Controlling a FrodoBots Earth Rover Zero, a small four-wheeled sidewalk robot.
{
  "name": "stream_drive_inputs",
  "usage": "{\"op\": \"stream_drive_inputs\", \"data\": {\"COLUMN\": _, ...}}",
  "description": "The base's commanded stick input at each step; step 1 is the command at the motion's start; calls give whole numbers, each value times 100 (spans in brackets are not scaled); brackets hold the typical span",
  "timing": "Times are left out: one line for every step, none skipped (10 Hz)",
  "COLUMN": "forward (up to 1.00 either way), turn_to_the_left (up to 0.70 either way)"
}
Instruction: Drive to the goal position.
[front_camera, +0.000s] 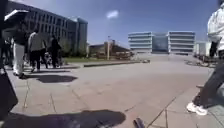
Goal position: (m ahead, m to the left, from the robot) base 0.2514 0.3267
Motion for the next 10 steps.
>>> {"op": "stream_drive_inputs", "data": {"forward": 100, "turn_to_the_left": -36}}
{"op": "stream_drive_inputs", "data": {"forward": 100, "turn_to_the_left": -32}}
{"op": "stream_drive_inputs", "data": {"forward": 100, "turn_to_the_left": -28}}
{"op": "stream_drive_inputs", "data": {"forward": 100, "turn_to_the_left": -24}}
{"op": "stream_drive_inputs", "data": {"forward": 100, "turn_to_the_left": -20}}
{"op": "stream_drive_inputs", "data": {"forward": 100, "turn_to_the_left": -17}}
{"op": "stream_drive_inputs", "data": {"forward": 100, "turn_to_the_left": -13}}
{"op": "stream_drive_inputs", "data": {"forward": 100, "turn_to_the_left": -9}}
{"op": "stream_drive_inputs", "data": {"forward": 100, "turn_to_the_left": -5}}
{"op": "stream_drive_inputs", "data": {"forward": 100, "turn_to_the_left": -1}}
